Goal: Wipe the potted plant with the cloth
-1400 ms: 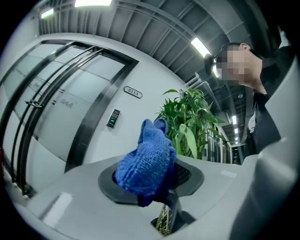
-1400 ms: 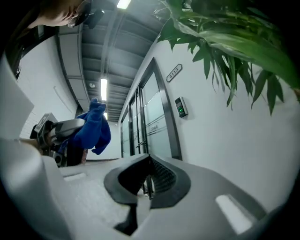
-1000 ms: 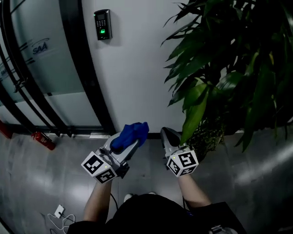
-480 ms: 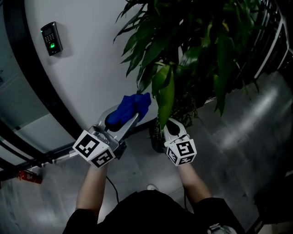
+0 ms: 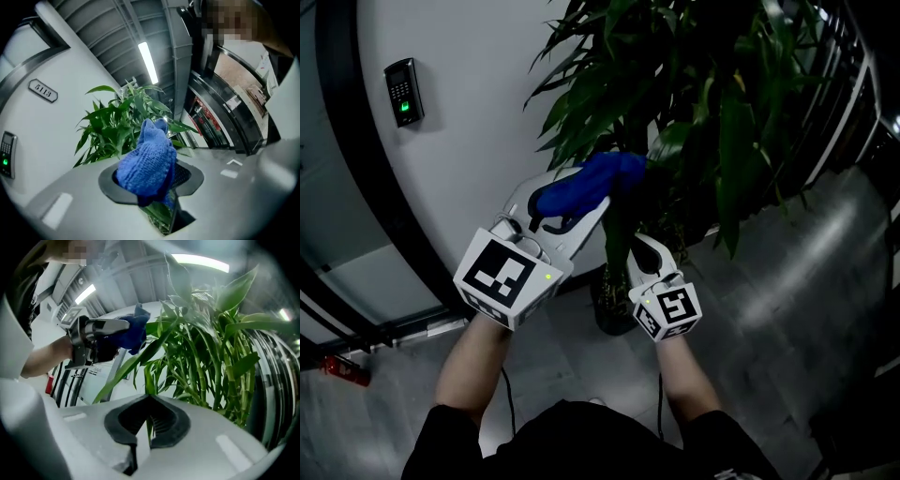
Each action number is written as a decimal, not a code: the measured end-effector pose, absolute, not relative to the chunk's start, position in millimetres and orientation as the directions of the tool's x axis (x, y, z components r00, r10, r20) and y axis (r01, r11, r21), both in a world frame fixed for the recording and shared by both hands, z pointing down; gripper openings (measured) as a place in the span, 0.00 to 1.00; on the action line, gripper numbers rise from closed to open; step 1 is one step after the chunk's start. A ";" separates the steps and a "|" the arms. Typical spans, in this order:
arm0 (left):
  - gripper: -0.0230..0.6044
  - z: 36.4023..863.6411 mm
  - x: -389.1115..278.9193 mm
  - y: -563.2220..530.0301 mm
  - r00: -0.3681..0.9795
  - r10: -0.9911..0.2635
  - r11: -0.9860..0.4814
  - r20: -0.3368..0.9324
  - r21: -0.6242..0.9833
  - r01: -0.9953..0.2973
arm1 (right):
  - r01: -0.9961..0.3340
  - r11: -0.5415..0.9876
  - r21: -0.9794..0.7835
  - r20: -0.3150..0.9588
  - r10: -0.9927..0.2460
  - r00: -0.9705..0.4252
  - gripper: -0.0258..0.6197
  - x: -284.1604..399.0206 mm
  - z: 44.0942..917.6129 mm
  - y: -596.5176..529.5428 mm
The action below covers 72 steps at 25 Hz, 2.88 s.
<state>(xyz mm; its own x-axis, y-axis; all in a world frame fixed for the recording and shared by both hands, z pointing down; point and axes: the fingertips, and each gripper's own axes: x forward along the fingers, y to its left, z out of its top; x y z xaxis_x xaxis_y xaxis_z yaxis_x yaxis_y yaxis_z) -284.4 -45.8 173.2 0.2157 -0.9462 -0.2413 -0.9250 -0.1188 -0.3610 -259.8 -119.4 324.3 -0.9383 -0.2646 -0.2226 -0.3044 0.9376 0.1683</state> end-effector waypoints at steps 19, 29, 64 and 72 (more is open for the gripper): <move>0.28 244.7 -254.4 -72.0 0.279 -0.959 -0.226 -0.042 -0.478 -0.849 | -0.269 0.958 0.098 -0.319 -0.226 -0.920 0.04 -266.8 304.8 -101.9; 0.28 270.4 -254.9 -42.5 0.318 -0.945 -0.270 -0.076 -0.369 -0.889 | -0.225 0.970 0.098 -0.327 -0.182 -0.927 0.04 -268.0 320.1 -74.1; 0.28 330.4 -248.8 13.7 0.331 -0.943 -0.318 -0.036 -0.202 -0.926 | -0.239 0.968 0.081 -0.204 -0.219 -0.954 0.04 -257.3 354.9 -42.0; 0.28 355.2 -257.5 22.7 0.324 -0.946 -0.319 -0.012 -0.138 -0.938 | -0.248 0.966 0.067 -0.163 -0.235 -0.958 0.04 -257.2 373.0 -38.8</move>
<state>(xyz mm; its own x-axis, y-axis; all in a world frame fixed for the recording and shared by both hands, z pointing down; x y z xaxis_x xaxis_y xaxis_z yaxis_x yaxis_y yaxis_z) -257.5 22.7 355.2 0.3237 -0.9461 -0.0122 -0.9376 -0.3191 -0.1383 -257.2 -38.8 373.0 -0.9583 -0.2346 -0.1632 -0.2480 0.9665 0.0668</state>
